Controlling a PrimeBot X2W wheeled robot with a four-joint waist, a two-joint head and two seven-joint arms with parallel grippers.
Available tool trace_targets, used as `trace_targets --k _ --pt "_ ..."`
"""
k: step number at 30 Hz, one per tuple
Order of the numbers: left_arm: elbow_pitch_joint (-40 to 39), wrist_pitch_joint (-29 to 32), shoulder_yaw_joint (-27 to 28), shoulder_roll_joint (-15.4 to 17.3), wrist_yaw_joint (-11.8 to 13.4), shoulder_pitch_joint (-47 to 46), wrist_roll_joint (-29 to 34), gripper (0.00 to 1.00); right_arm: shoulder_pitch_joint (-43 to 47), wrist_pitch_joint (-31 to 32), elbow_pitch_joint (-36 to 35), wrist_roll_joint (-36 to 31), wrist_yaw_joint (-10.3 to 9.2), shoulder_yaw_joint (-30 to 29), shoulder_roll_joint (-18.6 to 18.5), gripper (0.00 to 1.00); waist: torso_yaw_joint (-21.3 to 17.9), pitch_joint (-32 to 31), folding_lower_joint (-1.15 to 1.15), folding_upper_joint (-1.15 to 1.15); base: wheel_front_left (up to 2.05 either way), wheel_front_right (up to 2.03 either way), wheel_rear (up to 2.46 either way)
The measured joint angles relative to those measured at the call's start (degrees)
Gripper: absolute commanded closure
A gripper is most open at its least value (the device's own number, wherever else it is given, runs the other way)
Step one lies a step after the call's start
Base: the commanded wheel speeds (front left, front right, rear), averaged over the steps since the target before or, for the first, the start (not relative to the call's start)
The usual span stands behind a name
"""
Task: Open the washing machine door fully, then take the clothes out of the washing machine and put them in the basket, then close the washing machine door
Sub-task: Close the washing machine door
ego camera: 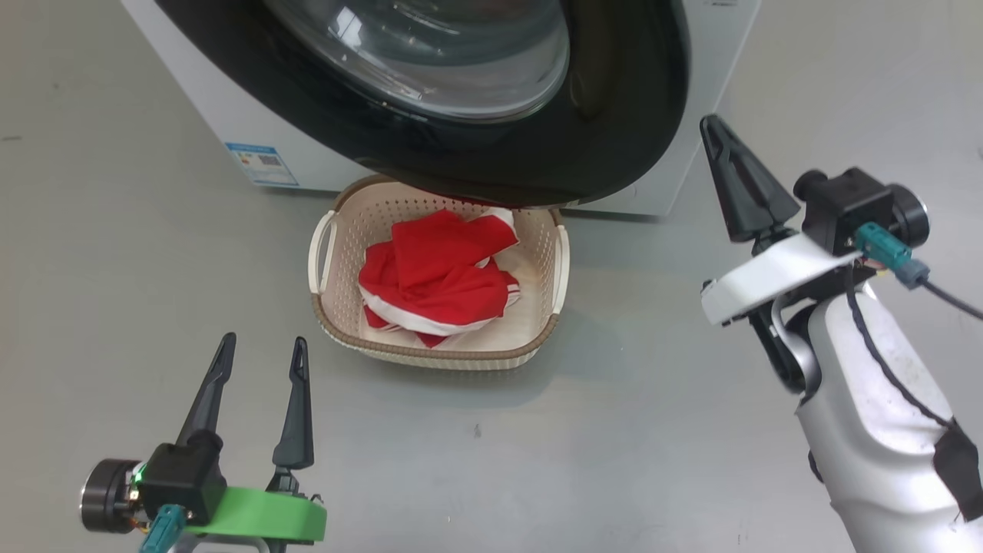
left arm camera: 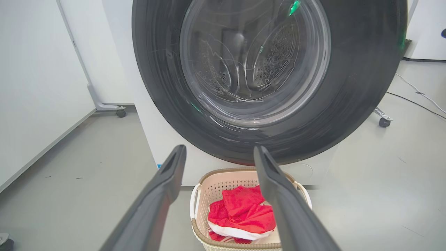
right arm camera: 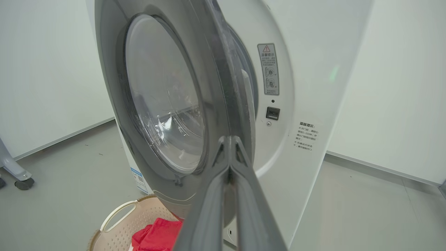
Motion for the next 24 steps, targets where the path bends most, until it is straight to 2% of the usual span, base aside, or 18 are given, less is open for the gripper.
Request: trace_targets --k 11,24 --pt "0.67 -0.78 -0.31 -0.76 -0.01 -3.22 -0.02 0.0 -7.63 0.99 3.64 0.12 0.48 0.65 -0.67 1.0 3.24 4.32 0.0 0.0 0.0 0.0 0.0" --pt "2.16 -1.01 -1.11 -1.52 -0.1 -5.3 -0.03 0.0 -13.05 1.0 7.87 1.23 0.64 0.18 -2.36 1.0 4.44 6.78 0.0 0.0 0.0 0.0 0.0"
